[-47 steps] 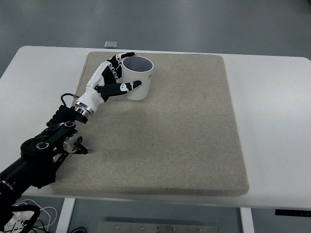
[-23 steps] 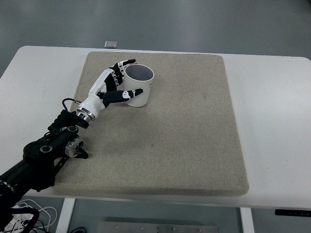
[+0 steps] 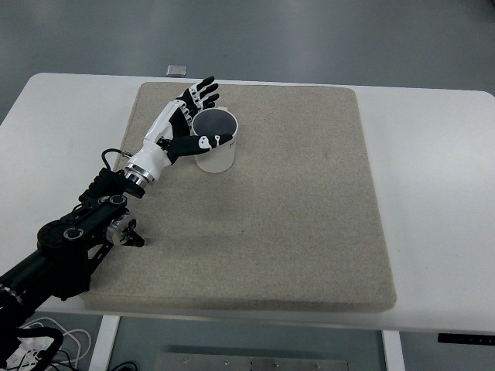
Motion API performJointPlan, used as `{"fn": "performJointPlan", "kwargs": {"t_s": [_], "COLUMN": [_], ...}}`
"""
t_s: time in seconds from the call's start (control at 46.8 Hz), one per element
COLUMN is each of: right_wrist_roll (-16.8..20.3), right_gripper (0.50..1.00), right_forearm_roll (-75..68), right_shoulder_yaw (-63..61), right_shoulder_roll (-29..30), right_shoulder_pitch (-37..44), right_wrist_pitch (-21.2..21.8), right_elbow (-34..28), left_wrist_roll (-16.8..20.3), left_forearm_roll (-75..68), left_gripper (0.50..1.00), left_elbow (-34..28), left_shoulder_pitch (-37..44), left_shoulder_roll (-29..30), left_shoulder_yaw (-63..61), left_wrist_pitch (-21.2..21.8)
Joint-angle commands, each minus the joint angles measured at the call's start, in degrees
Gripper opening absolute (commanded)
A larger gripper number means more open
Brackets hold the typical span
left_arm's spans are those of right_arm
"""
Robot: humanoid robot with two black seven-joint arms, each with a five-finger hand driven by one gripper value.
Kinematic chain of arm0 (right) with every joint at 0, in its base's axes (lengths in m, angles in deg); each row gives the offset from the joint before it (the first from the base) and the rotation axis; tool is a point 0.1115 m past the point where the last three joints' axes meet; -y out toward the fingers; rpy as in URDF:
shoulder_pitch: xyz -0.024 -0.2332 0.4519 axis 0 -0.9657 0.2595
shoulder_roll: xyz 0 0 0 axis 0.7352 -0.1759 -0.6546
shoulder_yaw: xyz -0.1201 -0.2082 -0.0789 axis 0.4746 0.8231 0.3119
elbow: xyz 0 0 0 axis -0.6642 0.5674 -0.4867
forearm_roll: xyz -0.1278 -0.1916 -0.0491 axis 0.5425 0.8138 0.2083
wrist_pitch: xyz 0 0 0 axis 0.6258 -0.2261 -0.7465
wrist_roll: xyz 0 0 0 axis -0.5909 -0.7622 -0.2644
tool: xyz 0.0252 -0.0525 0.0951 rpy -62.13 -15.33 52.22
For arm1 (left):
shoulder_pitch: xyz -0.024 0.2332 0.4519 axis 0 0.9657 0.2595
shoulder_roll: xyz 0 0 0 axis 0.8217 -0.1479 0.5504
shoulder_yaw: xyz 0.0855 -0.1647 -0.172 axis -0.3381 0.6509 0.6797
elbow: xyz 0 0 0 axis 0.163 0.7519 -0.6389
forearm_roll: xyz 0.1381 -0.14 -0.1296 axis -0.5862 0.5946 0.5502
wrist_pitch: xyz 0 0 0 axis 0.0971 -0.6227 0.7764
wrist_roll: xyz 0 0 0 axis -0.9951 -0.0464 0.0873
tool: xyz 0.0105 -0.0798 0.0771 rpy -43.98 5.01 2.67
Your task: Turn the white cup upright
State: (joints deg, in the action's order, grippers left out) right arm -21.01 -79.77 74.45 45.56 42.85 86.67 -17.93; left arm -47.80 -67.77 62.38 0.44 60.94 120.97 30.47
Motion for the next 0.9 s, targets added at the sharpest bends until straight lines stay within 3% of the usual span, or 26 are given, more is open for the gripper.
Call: {"fn": "performJointPlan", "kwargs": {"t_s": [0.0,0.555,0.876], "right_wrist_roll": [0.0,0.0,0.0], "right_gripper": [0.952,0.952,0.952], "right_forearm_roll": [0.0,0.0,0.0], "right_shoulder_yaw": [0.0,0.0,0.0], "right_shoulder_roll": [0.0,0.0,0.0], "right_shoulder_pitch": [0.0,0.0,0.1], "right_wrist_pitch": [0.0,0.0,0.0], "right_elbow": [0.0,0.0,0.0], "left_wrist_roll": [-0.4,-1.1,-6.8], "left_forearm_roll": [-0.2,7.9,14.2], "left_gripper": [0.992,0.992,0.994], "left_elbow": [0.9,0.3,0.1], "left_shoulder_pitch": [-0.9,-9.2,-10.7], "left_shoulder_roll": [0.4,4.9,5.0], "left_shoulder_yaw": [-0.2,0.8,8.4], "left_wrist_pitch": [0.0,0.0,0.3]}}
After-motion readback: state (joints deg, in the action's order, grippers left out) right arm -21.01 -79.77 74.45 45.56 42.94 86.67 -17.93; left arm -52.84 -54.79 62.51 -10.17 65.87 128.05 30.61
